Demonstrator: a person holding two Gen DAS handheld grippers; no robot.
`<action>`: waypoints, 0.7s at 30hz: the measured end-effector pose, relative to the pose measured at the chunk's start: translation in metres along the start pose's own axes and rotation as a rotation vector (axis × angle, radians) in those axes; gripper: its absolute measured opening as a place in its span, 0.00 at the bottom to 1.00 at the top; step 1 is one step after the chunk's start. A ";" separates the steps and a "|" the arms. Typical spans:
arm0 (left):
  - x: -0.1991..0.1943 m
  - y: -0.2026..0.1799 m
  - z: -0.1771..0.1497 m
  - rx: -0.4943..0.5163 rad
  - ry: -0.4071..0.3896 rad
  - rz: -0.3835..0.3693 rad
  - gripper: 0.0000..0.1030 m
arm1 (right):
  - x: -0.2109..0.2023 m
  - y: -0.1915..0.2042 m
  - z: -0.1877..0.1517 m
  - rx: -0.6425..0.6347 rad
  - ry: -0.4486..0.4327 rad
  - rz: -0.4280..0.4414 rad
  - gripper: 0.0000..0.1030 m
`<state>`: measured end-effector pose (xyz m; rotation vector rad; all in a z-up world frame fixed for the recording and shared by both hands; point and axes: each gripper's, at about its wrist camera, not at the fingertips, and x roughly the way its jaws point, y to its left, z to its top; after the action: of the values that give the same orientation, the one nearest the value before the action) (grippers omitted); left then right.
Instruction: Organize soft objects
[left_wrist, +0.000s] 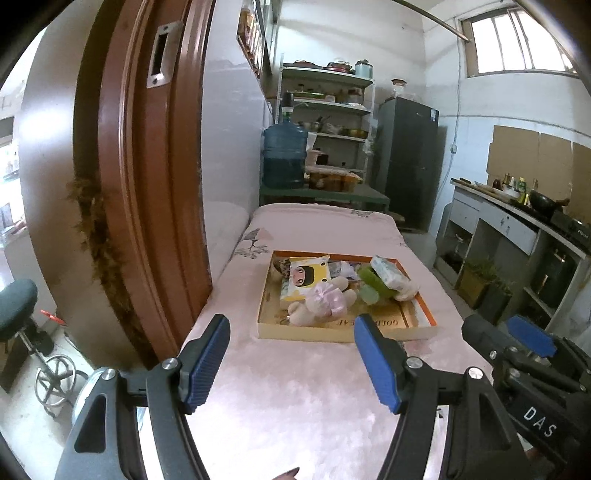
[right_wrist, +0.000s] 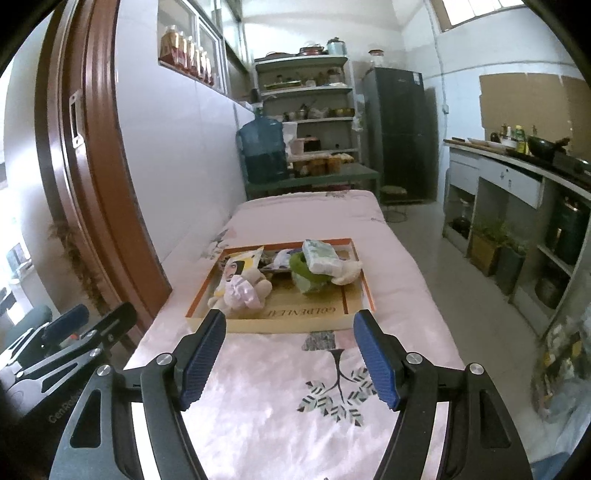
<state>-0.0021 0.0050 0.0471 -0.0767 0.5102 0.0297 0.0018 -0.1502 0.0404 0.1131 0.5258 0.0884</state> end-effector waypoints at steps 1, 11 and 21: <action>-0.003 0.000 -0.001 0.002 -0.001 0.001 0.68 | -0.002 0.001 -0.001 0.000 -0.003 -0.004 0.71; -0.016 -0.002 -0.007 0.015 -0.002 0.014 0.67 | -0.016 0.011 -0.008 -0.030 -0.003 -0.010 0.71; -0.015 0.002 -0.010 0.006 0.007 0.024 0.67 | -0.018 0.013 -0.010 -0.037 -0.005 -0.005 0.71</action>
<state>-0.0205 0.0063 0.0459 -0.0648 0.5178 0.0519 -0.0197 -0.1382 0.0424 0.0761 0.5195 0.0934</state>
